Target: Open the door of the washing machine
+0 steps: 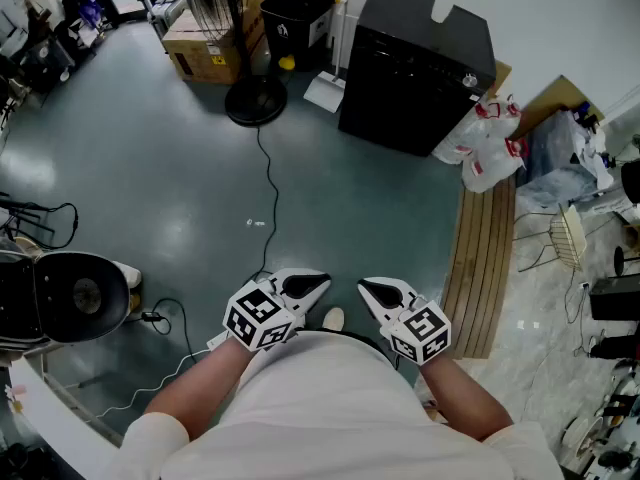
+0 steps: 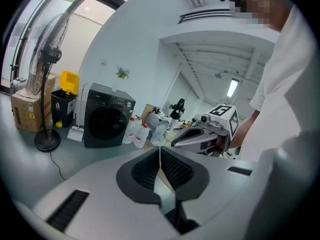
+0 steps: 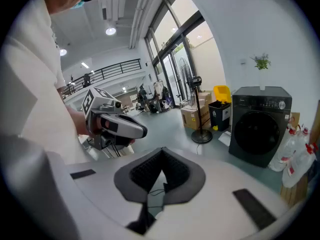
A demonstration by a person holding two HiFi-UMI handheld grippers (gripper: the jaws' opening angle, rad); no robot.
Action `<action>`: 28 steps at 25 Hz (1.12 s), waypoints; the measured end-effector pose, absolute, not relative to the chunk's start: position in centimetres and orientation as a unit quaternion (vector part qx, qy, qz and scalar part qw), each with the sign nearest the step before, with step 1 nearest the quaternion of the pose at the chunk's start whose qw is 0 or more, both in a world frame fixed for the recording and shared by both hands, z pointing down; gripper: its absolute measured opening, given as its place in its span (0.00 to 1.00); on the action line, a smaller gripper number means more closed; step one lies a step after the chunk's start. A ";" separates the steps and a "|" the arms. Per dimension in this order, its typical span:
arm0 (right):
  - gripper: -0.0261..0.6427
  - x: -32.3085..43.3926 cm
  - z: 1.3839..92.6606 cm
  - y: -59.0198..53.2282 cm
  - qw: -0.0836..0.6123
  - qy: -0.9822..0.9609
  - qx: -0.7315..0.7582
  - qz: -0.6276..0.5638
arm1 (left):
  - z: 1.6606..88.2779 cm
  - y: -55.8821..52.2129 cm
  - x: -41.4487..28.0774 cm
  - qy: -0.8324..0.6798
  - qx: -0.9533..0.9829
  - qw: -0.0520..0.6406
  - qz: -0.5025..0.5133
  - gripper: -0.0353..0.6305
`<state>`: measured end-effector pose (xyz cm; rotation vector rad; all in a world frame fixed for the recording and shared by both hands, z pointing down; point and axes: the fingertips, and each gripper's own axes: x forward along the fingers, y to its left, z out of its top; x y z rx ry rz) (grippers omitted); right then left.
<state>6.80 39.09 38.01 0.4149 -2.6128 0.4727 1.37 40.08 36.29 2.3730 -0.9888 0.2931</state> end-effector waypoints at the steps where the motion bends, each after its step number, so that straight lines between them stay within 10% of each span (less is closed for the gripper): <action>1: 0.05 7.3 38.0 39.0 0.224 -0.947 0.152 0.171 | 36.2 39.9 1.7 -0.369 0.881 0.274 0.110 0.09; 28: 0.14 11.6 40.7 20.2 0.245 -0.925 0.226 0.183 | 36.9 20.3 5.6 -0.308 0.909 0.248 0.131 0.09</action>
